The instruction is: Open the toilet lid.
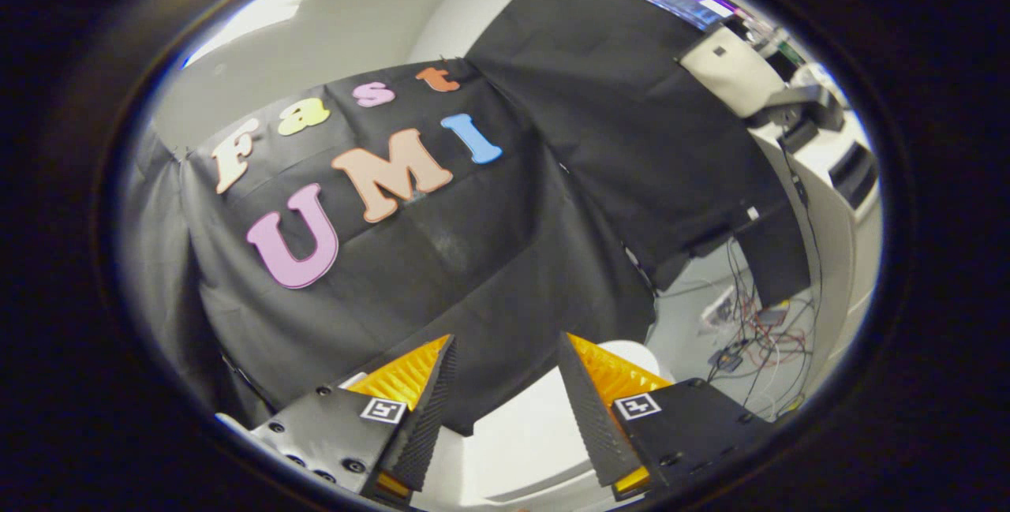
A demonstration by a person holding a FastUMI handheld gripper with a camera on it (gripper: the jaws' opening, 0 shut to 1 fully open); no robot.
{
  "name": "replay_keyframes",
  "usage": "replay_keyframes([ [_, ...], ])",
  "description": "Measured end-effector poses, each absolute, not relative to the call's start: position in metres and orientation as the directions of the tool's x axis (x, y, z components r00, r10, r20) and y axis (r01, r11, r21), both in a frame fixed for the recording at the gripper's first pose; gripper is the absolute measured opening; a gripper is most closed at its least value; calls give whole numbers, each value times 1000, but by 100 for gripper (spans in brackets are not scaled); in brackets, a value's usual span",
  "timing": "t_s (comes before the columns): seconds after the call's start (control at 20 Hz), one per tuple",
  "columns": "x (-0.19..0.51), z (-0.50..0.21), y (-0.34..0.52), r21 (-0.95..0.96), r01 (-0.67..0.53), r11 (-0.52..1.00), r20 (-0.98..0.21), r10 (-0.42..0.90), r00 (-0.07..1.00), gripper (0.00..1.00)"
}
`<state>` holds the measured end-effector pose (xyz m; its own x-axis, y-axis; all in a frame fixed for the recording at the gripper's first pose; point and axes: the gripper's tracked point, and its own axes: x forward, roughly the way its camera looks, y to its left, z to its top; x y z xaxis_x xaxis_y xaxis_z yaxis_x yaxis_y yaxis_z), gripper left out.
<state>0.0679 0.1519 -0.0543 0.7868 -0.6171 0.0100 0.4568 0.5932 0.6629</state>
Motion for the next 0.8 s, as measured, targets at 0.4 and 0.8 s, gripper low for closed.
replay_keyframes([
  [0.4,90,-160,173,800,500,332,-229,-601,766,81],
  [0.8,77,-251,206,839,542,56,-420,-568,708,80],
])
